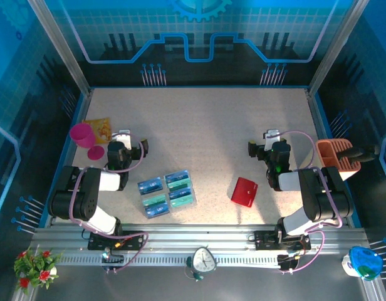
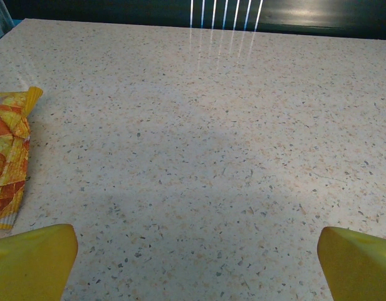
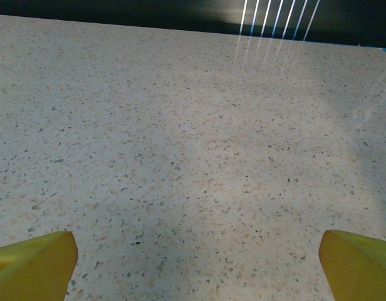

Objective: Put the credit cards into the card holder

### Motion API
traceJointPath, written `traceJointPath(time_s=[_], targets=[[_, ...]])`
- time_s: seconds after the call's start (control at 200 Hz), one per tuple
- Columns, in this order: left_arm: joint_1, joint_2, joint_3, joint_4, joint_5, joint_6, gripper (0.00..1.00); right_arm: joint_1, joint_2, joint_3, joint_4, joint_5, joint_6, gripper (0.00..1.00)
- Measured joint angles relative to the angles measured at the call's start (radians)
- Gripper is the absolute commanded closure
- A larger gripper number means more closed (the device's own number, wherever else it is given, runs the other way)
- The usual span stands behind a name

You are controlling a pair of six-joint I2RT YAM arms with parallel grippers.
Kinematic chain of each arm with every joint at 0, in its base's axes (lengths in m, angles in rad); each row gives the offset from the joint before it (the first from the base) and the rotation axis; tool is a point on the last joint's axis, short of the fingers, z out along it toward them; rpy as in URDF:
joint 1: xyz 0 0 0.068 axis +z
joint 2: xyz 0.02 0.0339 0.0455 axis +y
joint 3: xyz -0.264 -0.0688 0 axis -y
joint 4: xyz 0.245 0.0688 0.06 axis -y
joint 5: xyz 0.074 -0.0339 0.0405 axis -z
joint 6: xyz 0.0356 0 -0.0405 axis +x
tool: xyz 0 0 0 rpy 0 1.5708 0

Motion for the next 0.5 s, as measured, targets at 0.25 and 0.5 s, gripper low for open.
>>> traceJointPath(time_s=[0.25,0.5], targets=[[0.000,-0.051,0.003,-0.054,-0.027,-0.007,0.01,0.000,-0.067,0.014,-0.087,0.038,0.013,0.00],[0.000,-0.220,0.083,-0.254,-0.074,-0.038,0.01,-0.002,-0.232,0.162,-0.318,0.076,0.100,0.00]])
